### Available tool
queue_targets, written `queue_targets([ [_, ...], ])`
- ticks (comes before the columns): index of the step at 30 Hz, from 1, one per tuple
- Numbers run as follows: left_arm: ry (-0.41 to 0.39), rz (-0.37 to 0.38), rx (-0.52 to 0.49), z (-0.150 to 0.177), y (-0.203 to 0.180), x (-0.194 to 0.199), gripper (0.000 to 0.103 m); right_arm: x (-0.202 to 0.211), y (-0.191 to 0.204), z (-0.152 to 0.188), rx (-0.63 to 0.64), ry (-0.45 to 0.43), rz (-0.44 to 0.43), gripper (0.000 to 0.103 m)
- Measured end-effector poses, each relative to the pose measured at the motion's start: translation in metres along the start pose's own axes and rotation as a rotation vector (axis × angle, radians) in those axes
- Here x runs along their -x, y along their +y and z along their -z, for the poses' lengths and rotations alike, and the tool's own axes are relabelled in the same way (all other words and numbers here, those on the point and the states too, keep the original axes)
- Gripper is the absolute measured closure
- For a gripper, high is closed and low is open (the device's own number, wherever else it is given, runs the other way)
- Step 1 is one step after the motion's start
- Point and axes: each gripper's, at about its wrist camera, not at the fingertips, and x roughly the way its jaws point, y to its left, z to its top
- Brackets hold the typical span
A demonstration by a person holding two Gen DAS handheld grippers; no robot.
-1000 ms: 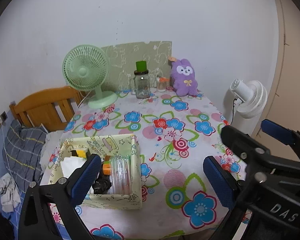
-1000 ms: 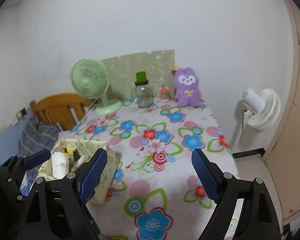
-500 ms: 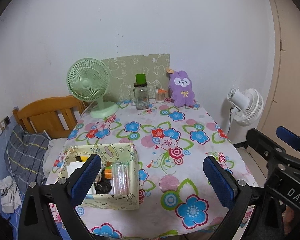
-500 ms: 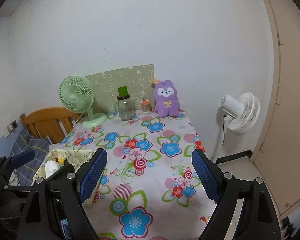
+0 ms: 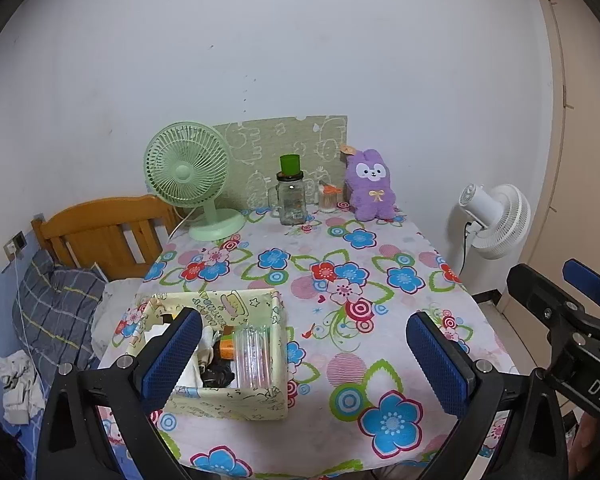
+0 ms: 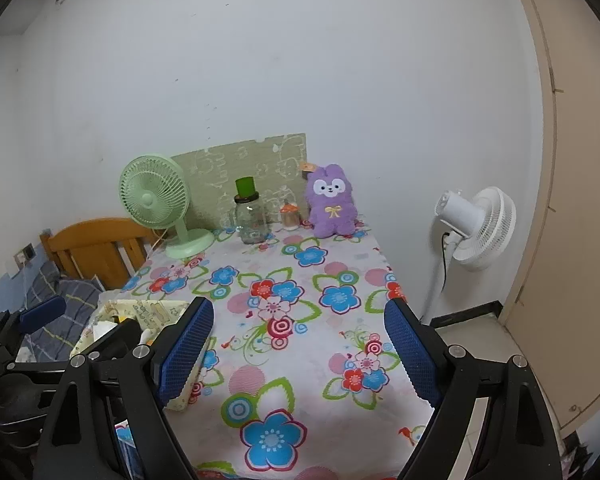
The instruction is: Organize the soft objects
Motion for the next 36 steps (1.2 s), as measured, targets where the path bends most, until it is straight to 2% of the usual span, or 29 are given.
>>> queue_targets([
  [24, -0.003, -0.037, 0.063, 0.001, 0.020, -0.003, 0.000, -0.012, 0.011, -0.005, 0.026, 0.010, -0.048, 0.009],
  [36, 0.010, -0.039, 0.071, 0.001, 0.021, -0.008, 0.000, -0.017, 0.010, -0.005, 0.022, 0.019, -0.042, 0.008],
])
